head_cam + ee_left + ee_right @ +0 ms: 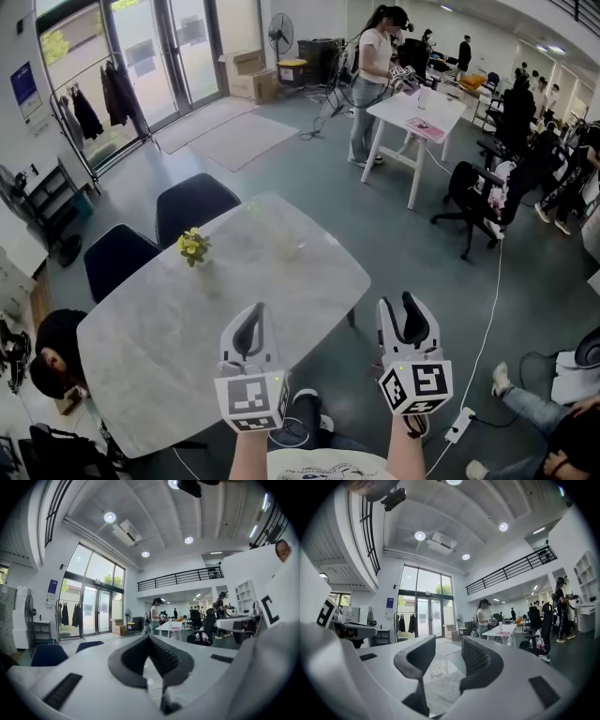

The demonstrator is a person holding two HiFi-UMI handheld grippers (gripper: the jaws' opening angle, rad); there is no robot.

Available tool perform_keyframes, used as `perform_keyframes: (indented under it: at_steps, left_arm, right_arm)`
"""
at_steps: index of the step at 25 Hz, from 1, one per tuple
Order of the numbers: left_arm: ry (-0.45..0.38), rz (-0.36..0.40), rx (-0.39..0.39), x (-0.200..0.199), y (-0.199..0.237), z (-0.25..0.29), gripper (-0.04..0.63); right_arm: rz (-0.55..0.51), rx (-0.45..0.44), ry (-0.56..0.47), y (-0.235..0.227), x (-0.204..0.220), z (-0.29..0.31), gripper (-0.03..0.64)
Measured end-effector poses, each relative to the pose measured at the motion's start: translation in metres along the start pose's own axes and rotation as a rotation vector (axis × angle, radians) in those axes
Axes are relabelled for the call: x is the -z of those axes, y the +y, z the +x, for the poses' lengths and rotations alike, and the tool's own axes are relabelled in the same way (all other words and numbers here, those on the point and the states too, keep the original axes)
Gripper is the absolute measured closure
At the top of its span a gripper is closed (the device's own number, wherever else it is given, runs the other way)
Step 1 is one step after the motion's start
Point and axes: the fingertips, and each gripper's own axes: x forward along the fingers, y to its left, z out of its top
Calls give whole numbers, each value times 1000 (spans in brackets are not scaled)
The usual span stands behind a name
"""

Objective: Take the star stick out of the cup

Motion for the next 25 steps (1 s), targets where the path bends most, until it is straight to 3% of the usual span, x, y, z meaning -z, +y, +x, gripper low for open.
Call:
perform_keyframes:
  at_steps: [10,25]
  left_arm:
    - [7,-9,-34,8,16,60,595]
    - [49,-69,-104,9,79,195,595]
  right_arm:
    - [-15,-62,22,-7,10,71,449]
    - [-72,-204,74,11,6,240,449]
